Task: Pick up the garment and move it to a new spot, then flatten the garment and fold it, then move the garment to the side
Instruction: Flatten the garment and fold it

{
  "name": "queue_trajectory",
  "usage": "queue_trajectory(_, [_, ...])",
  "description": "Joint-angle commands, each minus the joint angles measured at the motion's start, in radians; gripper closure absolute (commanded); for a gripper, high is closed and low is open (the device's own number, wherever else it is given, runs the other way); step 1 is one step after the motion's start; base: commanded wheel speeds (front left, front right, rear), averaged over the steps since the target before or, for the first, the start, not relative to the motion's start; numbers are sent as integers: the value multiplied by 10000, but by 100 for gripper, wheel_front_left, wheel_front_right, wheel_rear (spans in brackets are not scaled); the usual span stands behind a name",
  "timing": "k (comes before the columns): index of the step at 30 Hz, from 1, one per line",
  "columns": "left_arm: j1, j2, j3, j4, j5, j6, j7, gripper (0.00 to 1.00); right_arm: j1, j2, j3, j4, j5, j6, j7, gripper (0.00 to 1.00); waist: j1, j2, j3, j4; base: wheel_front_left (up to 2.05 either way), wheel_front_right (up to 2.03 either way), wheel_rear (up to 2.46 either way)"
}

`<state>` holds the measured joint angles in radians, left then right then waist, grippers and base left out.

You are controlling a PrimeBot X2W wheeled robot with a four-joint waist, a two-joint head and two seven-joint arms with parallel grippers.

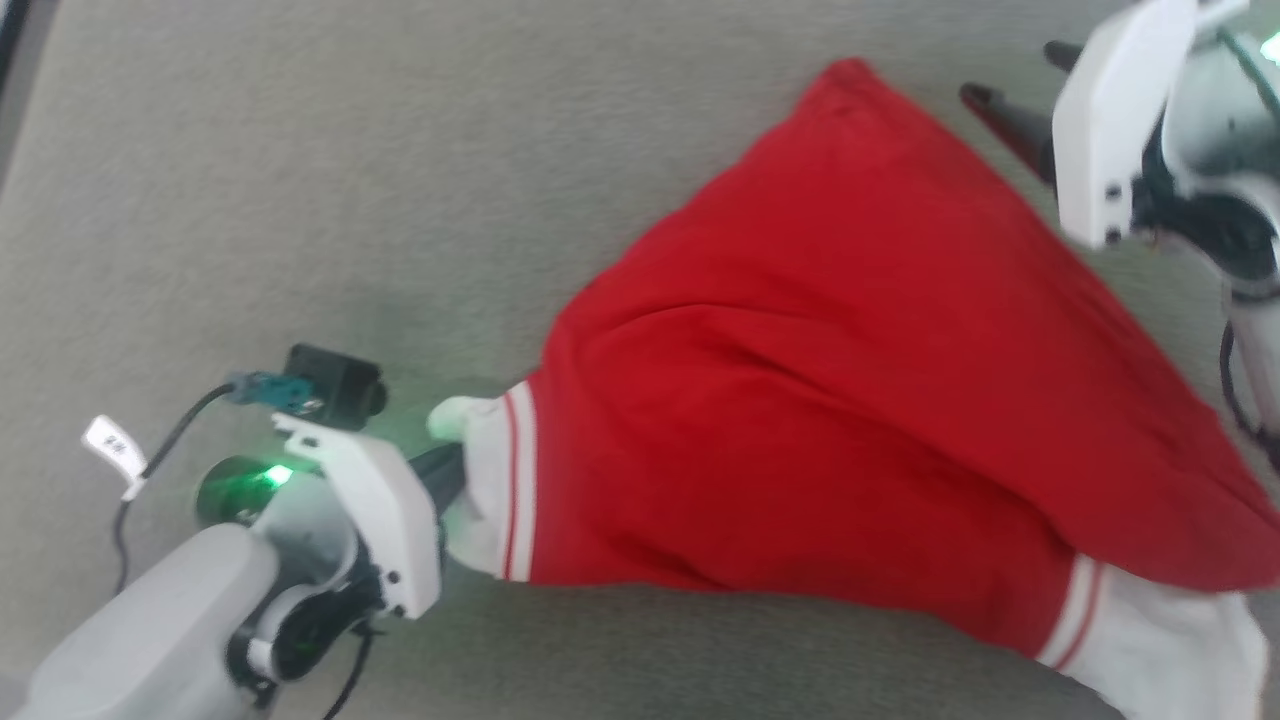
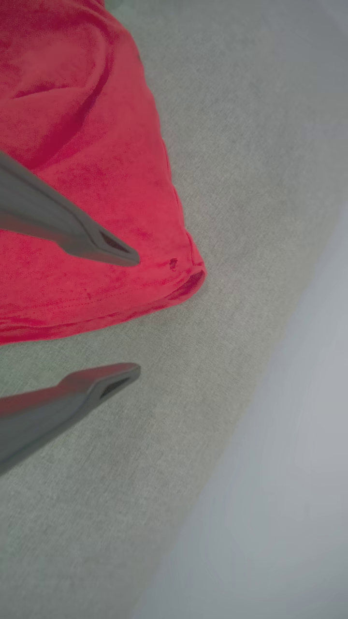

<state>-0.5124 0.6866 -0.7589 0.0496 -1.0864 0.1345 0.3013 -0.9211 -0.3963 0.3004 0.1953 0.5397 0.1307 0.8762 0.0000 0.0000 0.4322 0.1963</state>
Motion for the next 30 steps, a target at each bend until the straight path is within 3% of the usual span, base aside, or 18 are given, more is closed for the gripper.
queue_trajectory(1, [-93, -133, -89, 140, 162, -71, -25, 100, -284, -21, 258, 385, 79, 2, -45, 0, 0, 0, 319, 493, 0, 0, 0])
queue_trajectory(9, [-713, -1141, -515, 1010, 256, -691, -106, 100, -2053, -222, 2074, 3530, 537, 0, 564, 0, 0, 0, 853, 1612, 0, 0, 0])
queue_trajectory(16, [-947, -1627, -618, 1789, 172, -1051, -253, 100, -1623, -273, 3617, 5518, 1096, -1, 1583, 0, 0, 0, 1033, 1981, 0, 0, 0])
queue_trajectory(17, [-978, -1650, -618, 1890, 166, -1084, -265, 100, -1558, -273, 3771, 5705, 1150, -1, 1685, 53, 0, 0, 1037, 1996, 0, 0, 0])
queue_trajectory(18, [-997, -1676, -625, 1982, 159, -1127, -294, 100, -1534, -276, 3911, 5805, 1240, 0, 1778, 100, 0, 0, 1037, 2005, 0, 0, 0])
queue_trajectory(26, [-1191, -1459, -358, 2433, 13, -1110, -276, 100, -2318, -384, 3929, 5901, 1546, -8, 894, 100, 0, 0, 800, 1674, 0, 0, 0])
queue_trajectory(30, [-1702, -1081, -44, 2108, -3, -1002, -17, 100, -2761, -389, 3924, 5526, 1879, -6, 440, 100, 0, 0, 454, 1296, 0, 0, 0])
